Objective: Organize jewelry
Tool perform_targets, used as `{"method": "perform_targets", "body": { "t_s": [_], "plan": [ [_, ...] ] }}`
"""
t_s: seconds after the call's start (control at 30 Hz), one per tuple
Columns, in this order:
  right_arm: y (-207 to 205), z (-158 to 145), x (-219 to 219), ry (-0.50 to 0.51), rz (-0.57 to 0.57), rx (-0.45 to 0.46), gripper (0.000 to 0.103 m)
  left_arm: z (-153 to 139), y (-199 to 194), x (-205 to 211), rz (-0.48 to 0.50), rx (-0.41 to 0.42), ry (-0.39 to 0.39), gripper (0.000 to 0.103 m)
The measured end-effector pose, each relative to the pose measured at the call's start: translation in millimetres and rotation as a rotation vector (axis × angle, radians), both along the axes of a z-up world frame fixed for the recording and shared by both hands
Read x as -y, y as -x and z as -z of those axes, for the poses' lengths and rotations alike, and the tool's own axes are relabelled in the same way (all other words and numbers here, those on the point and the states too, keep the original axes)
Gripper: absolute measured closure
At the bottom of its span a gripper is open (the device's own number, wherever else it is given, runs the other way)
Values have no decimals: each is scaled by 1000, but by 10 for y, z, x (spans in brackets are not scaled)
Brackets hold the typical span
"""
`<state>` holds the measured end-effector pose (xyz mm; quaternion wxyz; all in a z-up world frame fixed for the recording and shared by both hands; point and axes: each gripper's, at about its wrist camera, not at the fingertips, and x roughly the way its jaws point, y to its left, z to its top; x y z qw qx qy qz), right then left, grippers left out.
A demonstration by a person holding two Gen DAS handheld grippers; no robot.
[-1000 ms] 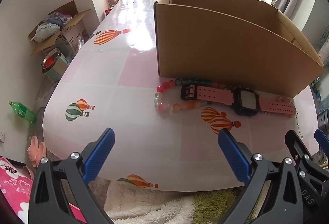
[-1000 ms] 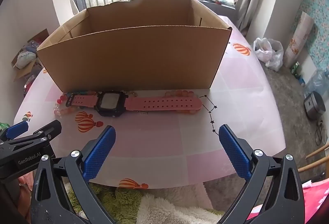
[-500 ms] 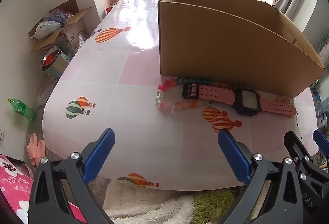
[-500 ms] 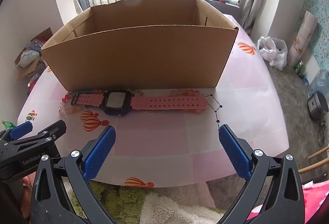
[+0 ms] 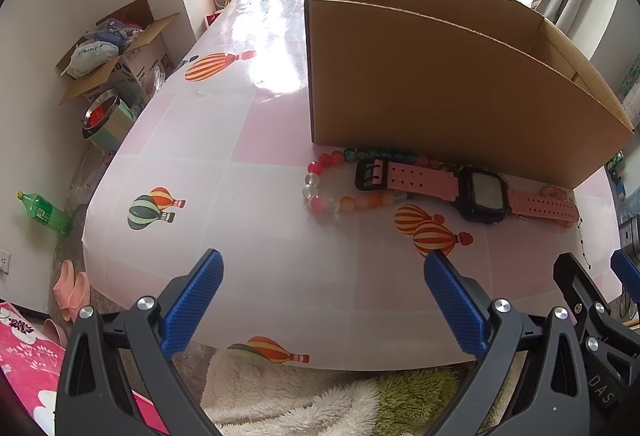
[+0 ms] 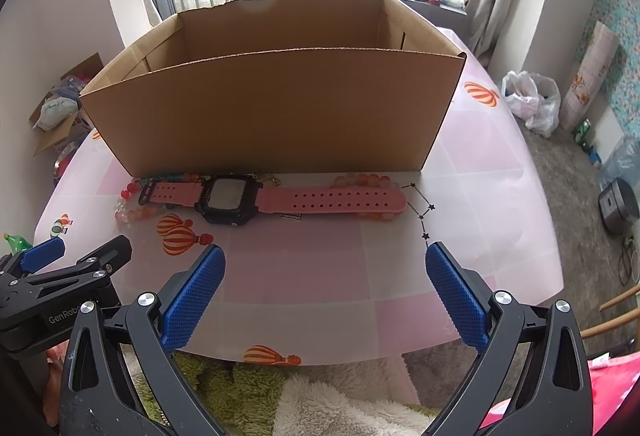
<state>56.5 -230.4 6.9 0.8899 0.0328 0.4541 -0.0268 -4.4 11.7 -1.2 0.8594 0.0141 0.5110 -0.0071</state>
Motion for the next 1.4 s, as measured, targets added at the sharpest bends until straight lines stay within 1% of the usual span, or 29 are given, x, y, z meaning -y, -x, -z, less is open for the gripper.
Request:
{"method": "perform_targets", "body": {
  "t_s": [1.4],
  "plan": [
    [-31,-2,-34,1,-4,2,7,14,23,-14,-11,-5,-4,4]
  ]
}}
